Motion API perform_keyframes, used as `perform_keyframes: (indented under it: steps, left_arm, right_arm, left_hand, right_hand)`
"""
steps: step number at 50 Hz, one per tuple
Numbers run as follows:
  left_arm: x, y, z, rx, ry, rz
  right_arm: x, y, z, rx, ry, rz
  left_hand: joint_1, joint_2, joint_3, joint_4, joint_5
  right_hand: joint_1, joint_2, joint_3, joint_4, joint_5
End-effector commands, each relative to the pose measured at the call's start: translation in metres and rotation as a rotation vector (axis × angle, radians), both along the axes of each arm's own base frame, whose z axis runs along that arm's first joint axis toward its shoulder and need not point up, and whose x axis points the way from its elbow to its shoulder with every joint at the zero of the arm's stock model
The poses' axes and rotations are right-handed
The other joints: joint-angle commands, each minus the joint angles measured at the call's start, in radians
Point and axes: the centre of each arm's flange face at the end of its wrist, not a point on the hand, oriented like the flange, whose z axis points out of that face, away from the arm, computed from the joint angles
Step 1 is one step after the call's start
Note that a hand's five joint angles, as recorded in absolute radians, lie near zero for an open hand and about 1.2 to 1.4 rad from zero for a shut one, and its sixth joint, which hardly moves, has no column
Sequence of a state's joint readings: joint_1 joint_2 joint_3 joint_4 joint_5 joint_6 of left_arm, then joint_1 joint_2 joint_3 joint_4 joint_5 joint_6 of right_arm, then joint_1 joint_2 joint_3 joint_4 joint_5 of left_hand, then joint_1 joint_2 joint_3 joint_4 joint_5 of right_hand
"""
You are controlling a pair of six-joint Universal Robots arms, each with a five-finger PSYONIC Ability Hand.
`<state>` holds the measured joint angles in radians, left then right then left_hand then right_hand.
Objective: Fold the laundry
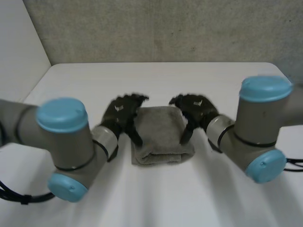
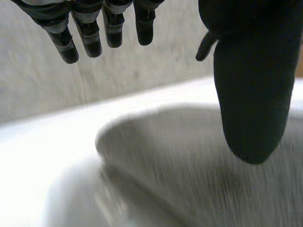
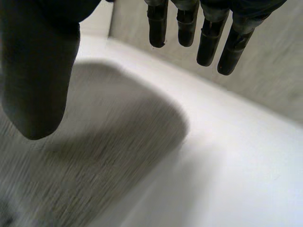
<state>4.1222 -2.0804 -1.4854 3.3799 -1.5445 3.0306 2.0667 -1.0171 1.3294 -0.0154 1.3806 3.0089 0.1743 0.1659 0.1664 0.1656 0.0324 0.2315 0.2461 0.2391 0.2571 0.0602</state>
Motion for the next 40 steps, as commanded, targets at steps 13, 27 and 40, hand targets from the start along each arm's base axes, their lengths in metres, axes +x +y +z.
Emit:
perform_keyframes:
  steps: [13,27,40]
  left_arm:
    - [0.076,0.016,0.162,-0.062,-0.035,0.299]
    - [0.079,0.021,0.166,-0.066,-0.034,0.300]
    - [0.079,0.019,0.164,-0.063,-0.032,0.302]
  right_arm:
    - [-0.053,0.010,0.131,-0.229,-0.059,-0.262]
    - [-0.056,0.008,0.135,-0.236,-0.062,-0.274]
    - [-0.044,0.009,0.132,-0.267,-0.104,-0.180]
  left_hand:
    - [0.001,0.009,0.009,0.010,-0.032]
    - [0.001,0.009,0.009,0.010,-0.032]
    - [0.001,0.009,0.009,0.010,-0.032]
  right_hand:
    - [-0.057,-0.072,-0.065,-0.083,-0.060]
    - [-0.057,-0.072,-0.065,-0.083,-0.060]
    - [-0.057,-0.072,-0.065,-0.083,-0.060]
